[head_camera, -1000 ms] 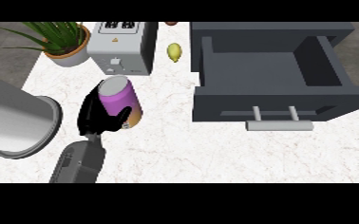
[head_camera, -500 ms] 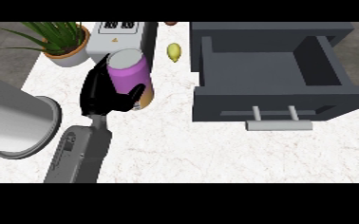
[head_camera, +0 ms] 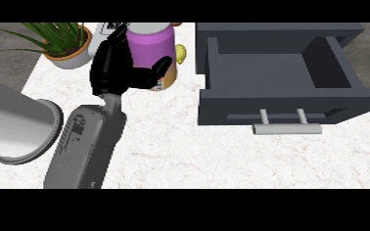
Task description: Pick up the can, place it into the drawer and close the drawer
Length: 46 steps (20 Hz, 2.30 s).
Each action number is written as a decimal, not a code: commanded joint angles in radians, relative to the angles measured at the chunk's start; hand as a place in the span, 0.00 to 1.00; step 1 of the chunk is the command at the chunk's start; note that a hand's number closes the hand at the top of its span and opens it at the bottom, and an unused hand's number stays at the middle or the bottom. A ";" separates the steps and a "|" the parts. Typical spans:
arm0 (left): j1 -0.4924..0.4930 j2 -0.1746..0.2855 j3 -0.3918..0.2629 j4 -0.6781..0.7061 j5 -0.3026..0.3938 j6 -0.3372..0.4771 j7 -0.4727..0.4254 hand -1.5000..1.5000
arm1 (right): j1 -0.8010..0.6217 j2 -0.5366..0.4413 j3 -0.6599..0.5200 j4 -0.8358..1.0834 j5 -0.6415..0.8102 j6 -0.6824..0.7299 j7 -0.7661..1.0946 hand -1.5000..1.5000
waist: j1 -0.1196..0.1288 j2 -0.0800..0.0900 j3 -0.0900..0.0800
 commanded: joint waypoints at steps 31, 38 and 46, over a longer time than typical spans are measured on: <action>-0.782 -0.004 -0.248 0.700 0.330 0.384 -0.103 1.00 | -0.110 -0.032 0.050 -0.022 0.017 -0.061 0.068 0.00 | -0.045 0.010 0.001; -0.820 -0.004 -0.308 0.803 0.445 0.370 -0.178 1.00 | -0.100 -0.012 0.055 0.008 0.038 -0.043 0.050 0.00 | -0.050 0.011 0.001; -0.829 -0.004 -0.395 0.874 0.549 0.372 -0.214 1.00 | -0.138 -0.019 0.073 0.046 0.070 -0.044 0.029 0.00 | -0.058 0.014 0.002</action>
